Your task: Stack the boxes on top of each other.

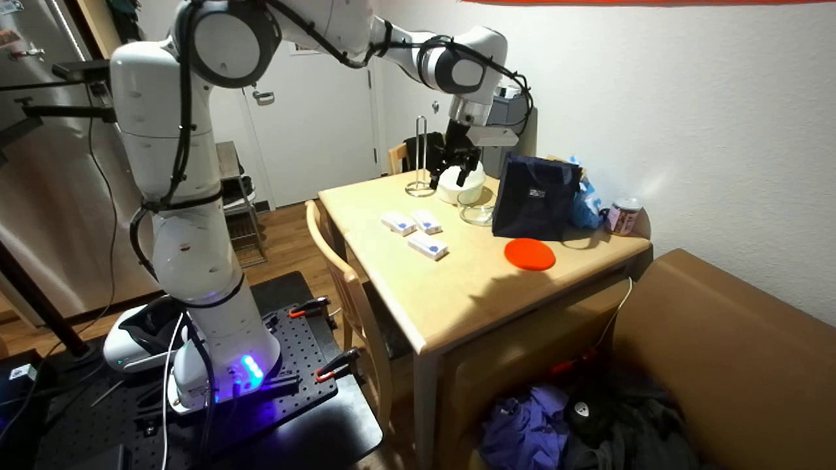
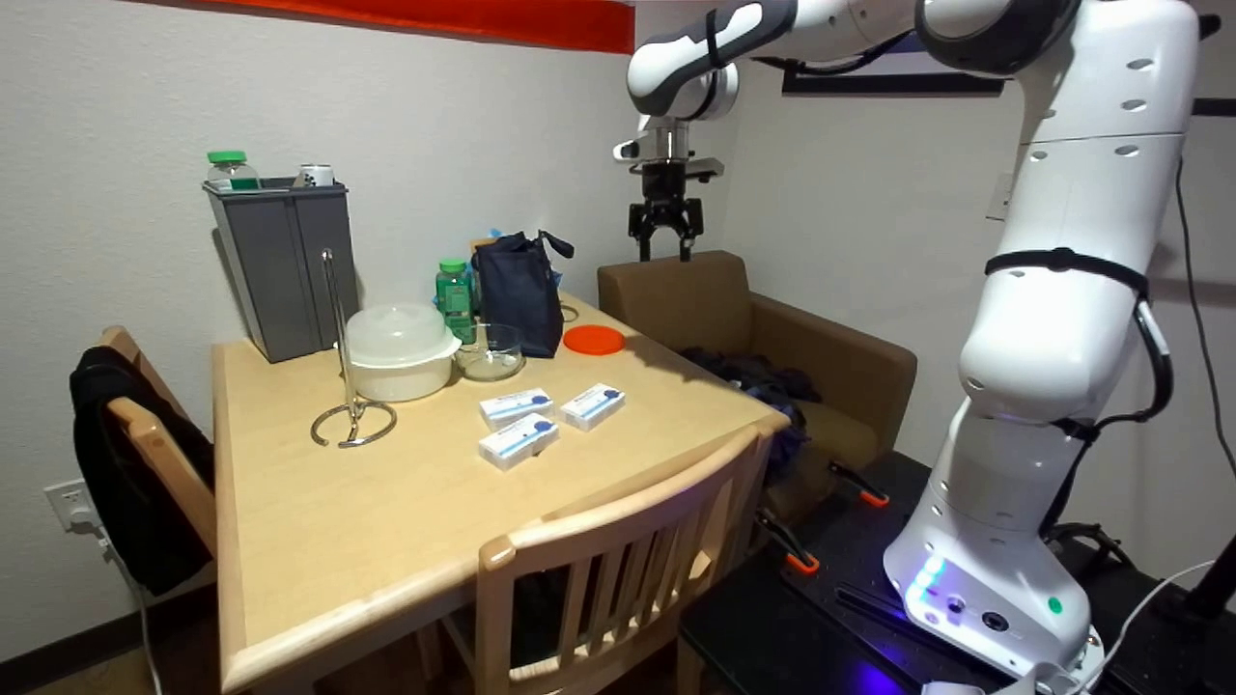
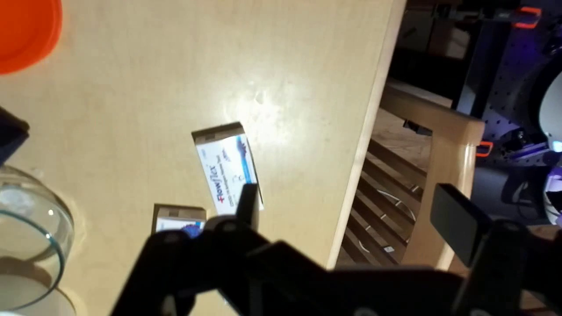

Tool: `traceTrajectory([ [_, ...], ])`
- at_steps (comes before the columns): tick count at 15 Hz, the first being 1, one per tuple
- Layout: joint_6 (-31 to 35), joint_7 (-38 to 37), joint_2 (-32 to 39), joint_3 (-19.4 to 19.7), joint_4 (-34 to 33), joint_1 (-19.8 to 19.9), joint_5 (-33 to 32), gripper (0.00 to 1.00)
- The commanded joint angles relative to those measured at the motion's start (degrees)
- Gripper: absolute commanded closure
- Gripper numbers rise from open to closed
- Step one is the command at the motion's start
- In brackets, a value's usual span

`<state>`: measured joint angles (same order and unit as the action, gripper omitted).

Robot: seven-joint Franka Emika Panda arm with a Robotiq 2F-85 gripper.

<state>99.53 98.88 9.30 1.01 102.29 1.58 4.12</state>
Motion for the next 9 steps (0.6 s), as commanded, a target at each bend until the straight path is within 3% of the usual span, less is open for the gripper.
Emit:
traceTrajectory([
  [1,2.0,8.4,9.2,-3.2,-5.4,0.4,6.2,0.00],
  [5,-3.6,16.1,19.2,-6.6,-13.4,1.5,9.2,0.00],
  [9,-9.8,15.6,24.2,-6.7,-19.1,0.9,5.8,0.00],
])
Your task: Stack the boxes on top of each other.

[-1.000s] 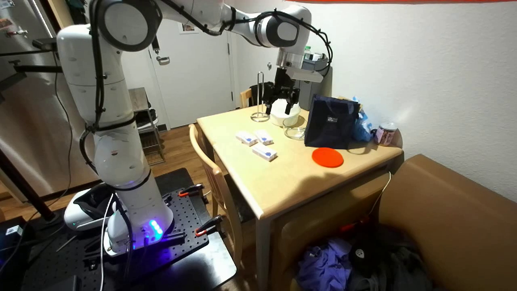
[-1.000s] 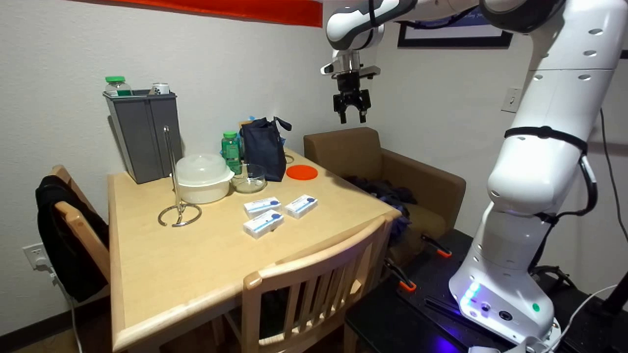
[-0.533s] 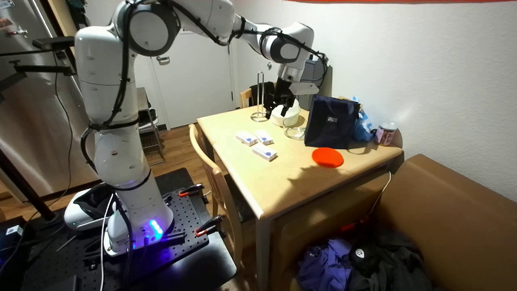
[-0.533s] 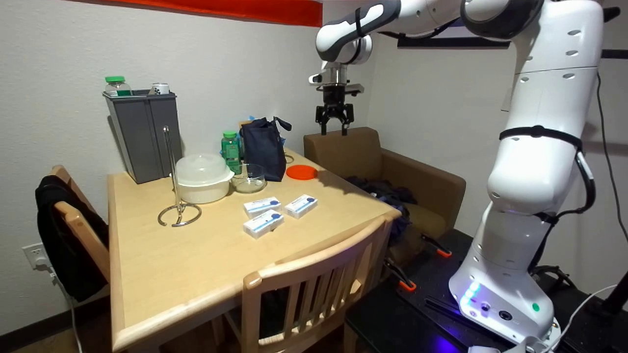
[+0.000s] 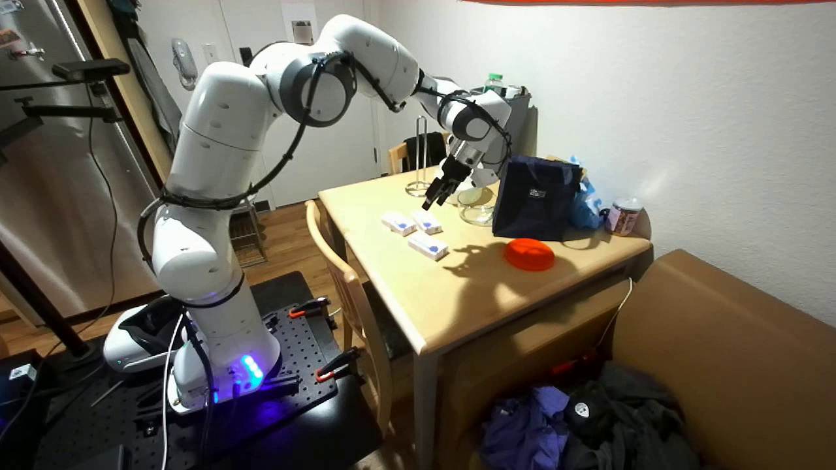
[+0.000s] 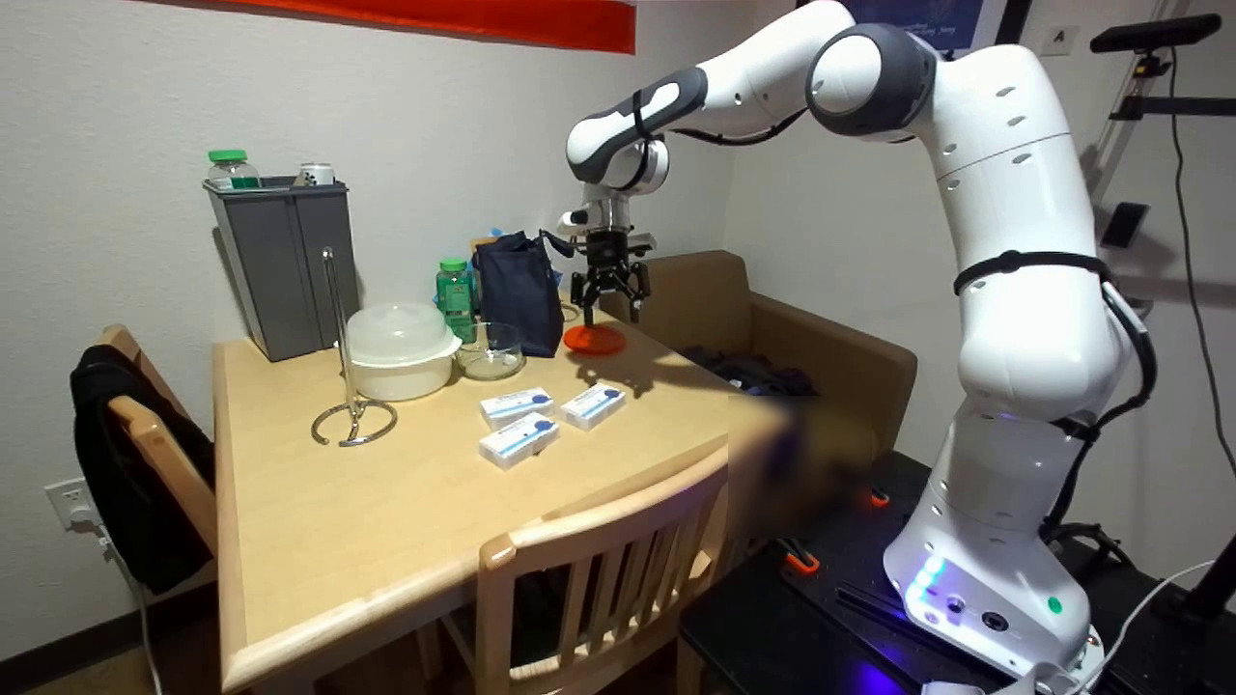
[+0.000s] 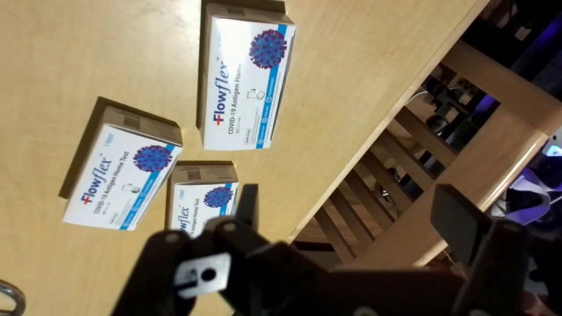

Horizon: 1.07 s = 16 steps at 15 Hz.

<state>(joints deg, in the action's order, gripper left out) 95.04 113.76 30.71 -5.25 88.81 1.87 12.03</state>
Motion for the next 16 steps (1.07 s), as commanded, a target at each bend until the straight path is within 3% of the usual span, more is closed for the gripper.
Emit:
traceTrajectory([
  [1,-5.8,-0.1,2.3,-0.1,-6.0,0.7,-3.0,0.00],
  [2,-2.5,-0.3,2.3,-0.7,-3.0,0.6,-1.7,0.00],
  [5,-3.4,-1.5,2.6,-0.3,-4.8,0.9,-2.1,0.00],
  [7,-0.4,-4.2,3.0,-0.2,-3.8,0.9,-0.7,0.00],
  [16,27.0,-16.0,1.2,-3.4,16.4,-1.4,3.5,0.00],
])
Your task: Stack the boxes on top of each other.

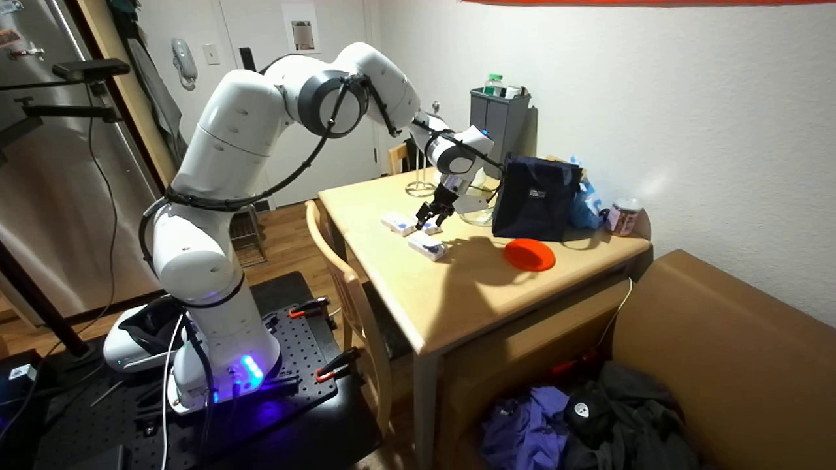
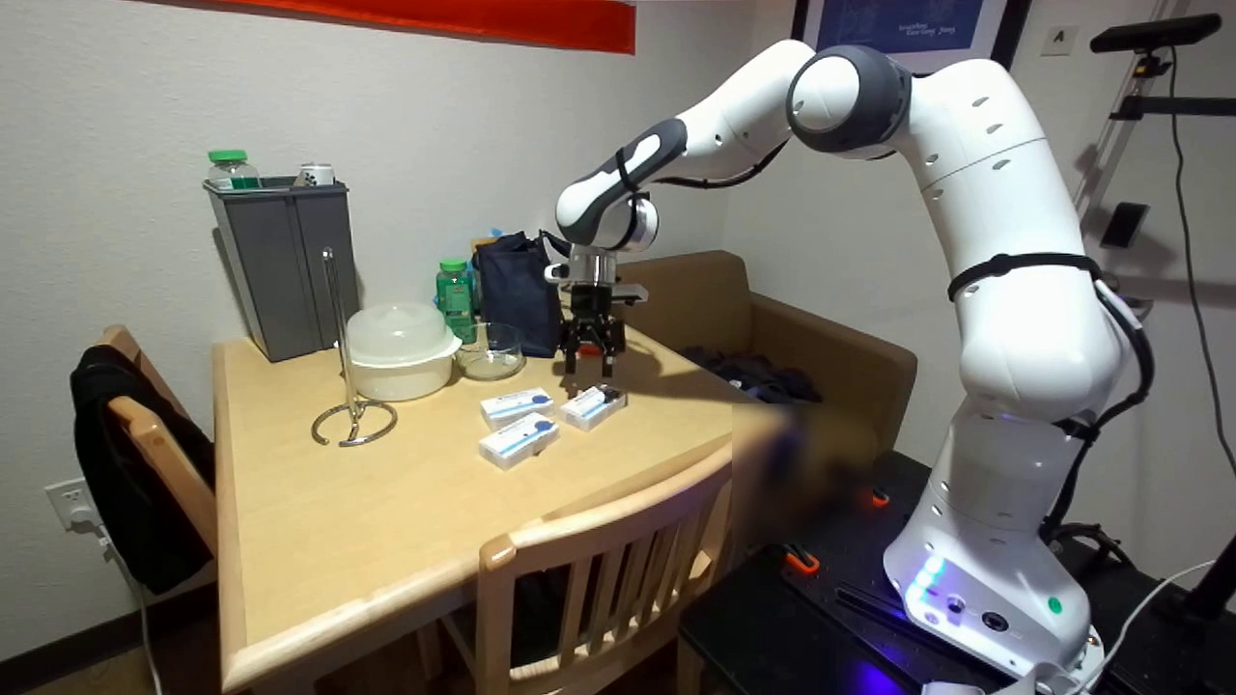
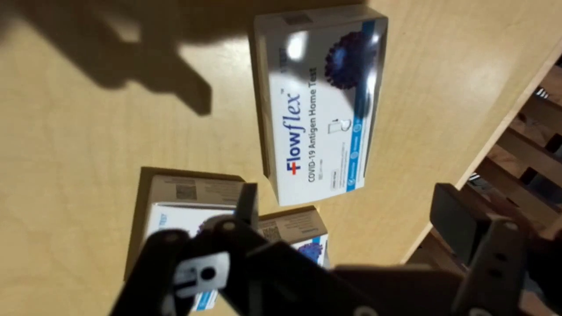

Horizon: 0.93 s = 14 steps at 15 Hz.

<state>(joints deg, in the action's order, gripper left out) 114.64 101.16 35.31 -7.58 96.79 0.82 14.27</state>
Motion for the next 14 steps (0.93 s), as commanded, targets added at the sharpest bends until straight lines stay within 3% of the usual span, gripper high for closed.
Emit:
traceTrajectory([
  [1,9.9,-4.4,-4.1,-1.7,11.2,-0.3,1.6,0.00],
  [8,22.8,-10.0,-8.5,-3.2,22.9,-0.4,-0.3,0.00],
  [14,22.7,-15.1,-14.1,-2.3,24.9,-1.6,-6.6,0.00],
])
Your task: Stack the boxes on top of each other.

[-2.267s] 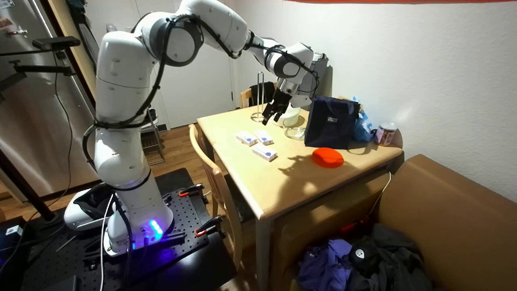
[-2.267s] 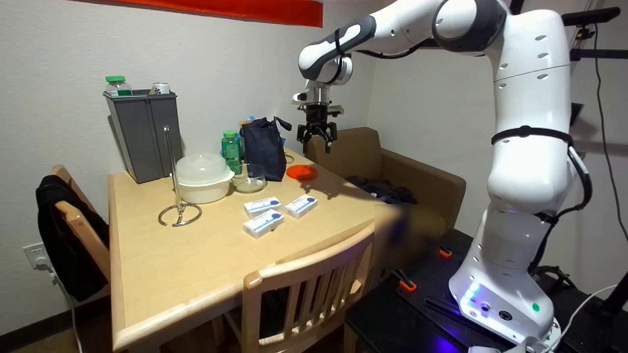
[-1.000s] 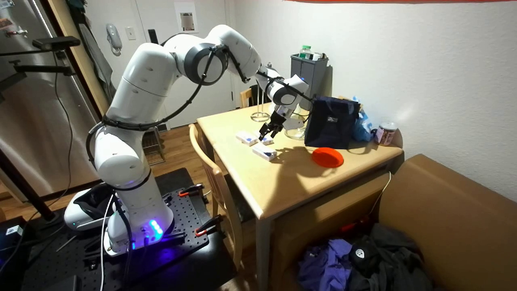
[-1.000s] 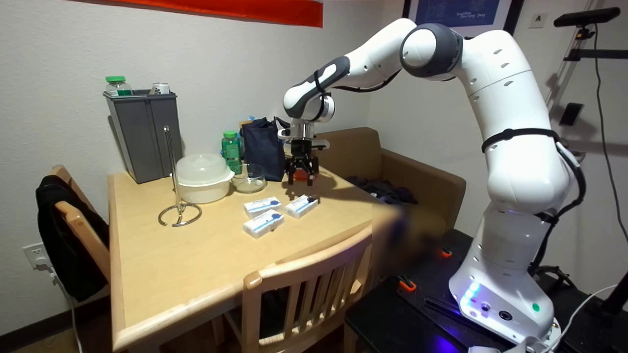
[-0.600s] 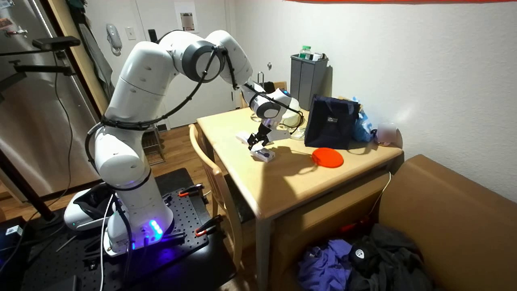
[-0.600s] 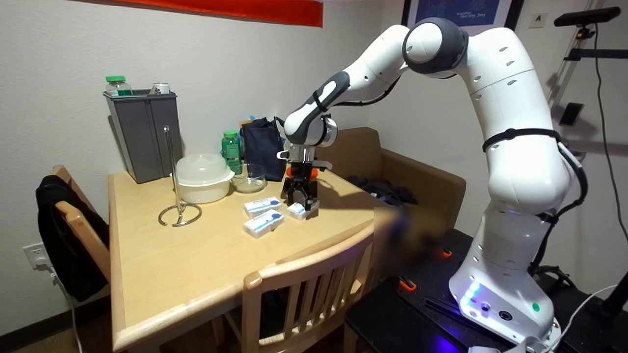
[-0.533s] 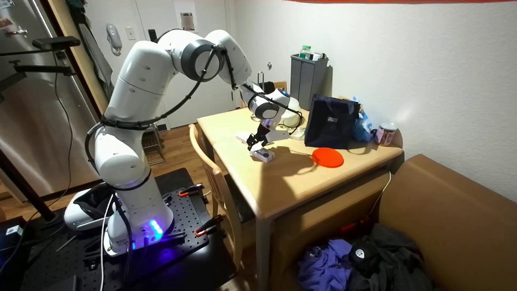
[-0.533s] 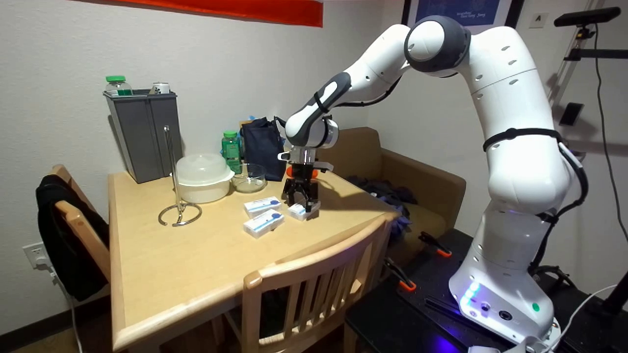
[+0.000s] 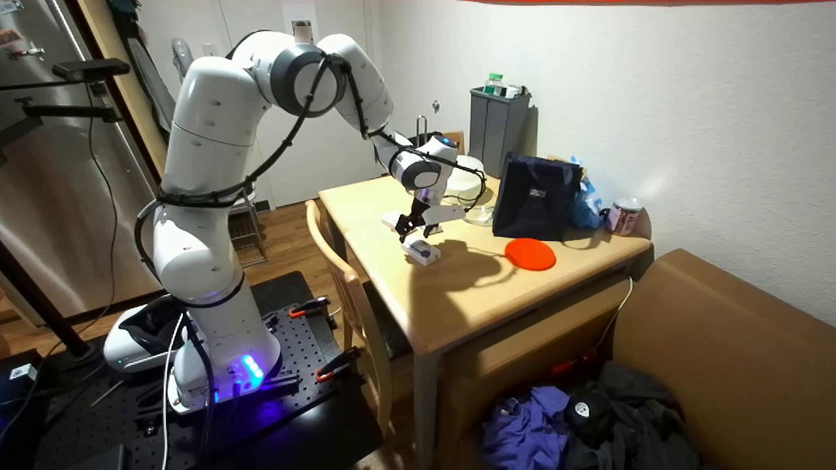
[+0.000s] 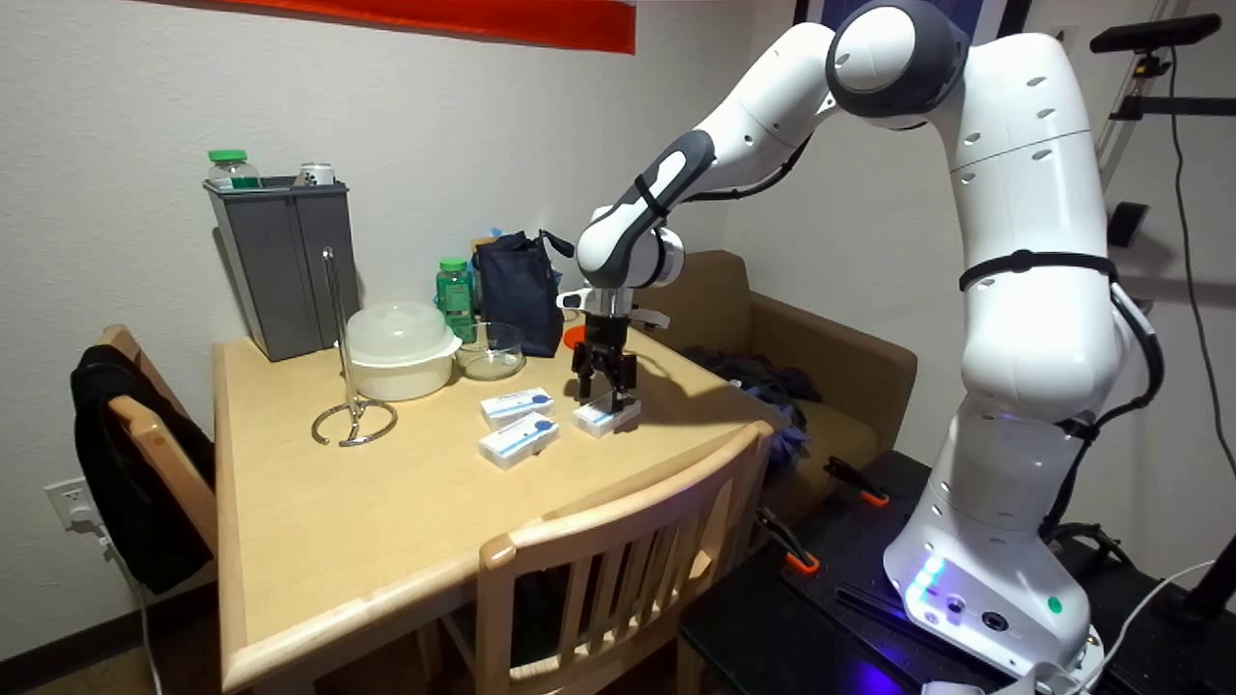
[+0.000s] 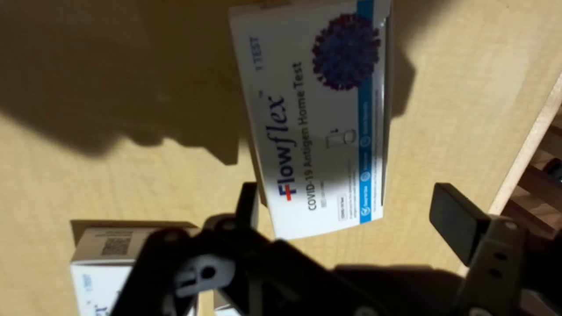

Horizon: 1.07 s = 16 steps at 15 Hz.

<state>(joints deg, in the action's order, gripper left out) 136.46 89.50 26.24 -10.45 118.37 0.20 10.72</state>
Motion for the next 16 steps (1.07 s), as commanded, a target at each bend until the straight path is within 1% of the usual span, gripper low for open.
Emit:
traceTrajectory([
  [1,0.9,-4.2,-5.6,0.7,3.3,-1.2,-4.4,0.00],
  [3,0.7,-5.0,-6.0,0.6,2.9,-1.1,-6.1,0.00],
  [8,0.2,-4.7,-4.6,0.6,2.0,-0.7,-7.1,0.00],
  [16,-1.3,-3.0,1.0,1.0,-0.6,0.1,-8.1,0.00],
])
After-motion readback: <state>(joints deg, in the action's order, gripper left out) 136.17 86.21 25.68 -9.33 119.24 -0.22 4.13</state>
